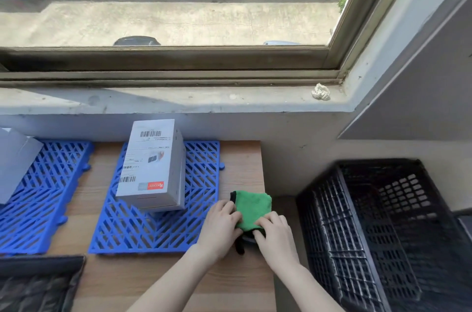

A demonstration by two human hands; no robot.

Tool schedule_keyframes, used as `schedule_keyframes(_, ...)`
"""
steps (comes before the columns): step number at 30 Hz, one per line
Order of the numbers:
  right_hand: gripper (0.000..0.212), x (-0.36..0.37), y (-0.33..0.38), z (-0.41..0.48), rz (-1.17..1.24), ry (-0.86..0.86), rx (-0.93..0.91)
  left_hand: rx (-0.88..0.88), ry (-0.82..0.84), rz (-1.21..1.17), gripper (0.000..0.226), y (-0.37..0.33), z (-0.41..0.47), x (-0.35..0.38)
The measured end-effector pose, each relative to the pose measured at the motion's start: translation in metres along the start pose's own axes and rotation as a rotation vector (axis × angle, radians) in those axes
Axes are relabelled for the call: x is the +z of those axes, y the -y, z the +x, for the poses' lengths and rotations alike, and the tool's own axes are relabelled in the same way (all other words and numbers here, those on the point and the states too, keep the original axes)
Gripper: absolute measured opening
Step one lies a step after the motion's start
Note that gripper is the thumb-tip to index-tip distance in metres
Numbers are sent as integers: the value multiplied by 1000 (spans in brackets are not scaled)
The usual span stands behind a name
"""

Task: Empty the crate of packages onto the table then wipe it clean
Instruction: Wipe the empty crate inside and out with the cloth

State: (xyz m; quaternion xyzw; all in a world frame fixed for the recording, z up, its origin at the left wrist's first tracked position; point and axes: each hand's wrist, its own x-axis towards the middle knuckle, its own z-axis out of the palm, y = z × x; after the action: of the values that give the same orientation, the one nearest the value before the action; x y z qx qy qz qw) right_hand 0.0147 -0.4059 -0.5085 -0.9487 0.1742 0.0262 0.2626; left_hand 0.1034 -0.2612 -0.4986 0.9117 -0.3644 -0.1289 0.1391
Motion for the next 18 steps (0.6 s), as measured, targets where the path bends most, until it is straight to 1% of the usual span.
schedule_keyframes(3, 17, -19, 5, -3, 198, -15, 37, -46, -43, -189, 19, -2, -12, -17)
schedule_keyframes(5, 13, -38, 19, -6, 384, -38, 74, -88, -55, -301, 16, -10, -23, -40)
schedule_keyframes(8, 5, -76, 47, -13, 703, 19, 164, -201, -99, -478, 9, -24, -48, -85)
schedule_keyframes(11, 7, -110, 79, -29, 972, 83, 76, -255, -205, -665, 7, -31, -76, -125)
schedule_keyframes(13, 14, -126, 105, -43, 1064, 172, 1, -269, -285, -736, 10, -33, -96, -149)
schedule_keyframes(15, 22, -136, 131, -56, 1105, 249, -63, -290, -359, -813, 10, -32, -117, -171)
schedule_keyframes(18, 34, -138, 170, -74, 1117, 289, -102, -312, -480, -921, 18, -27, -152, -199)
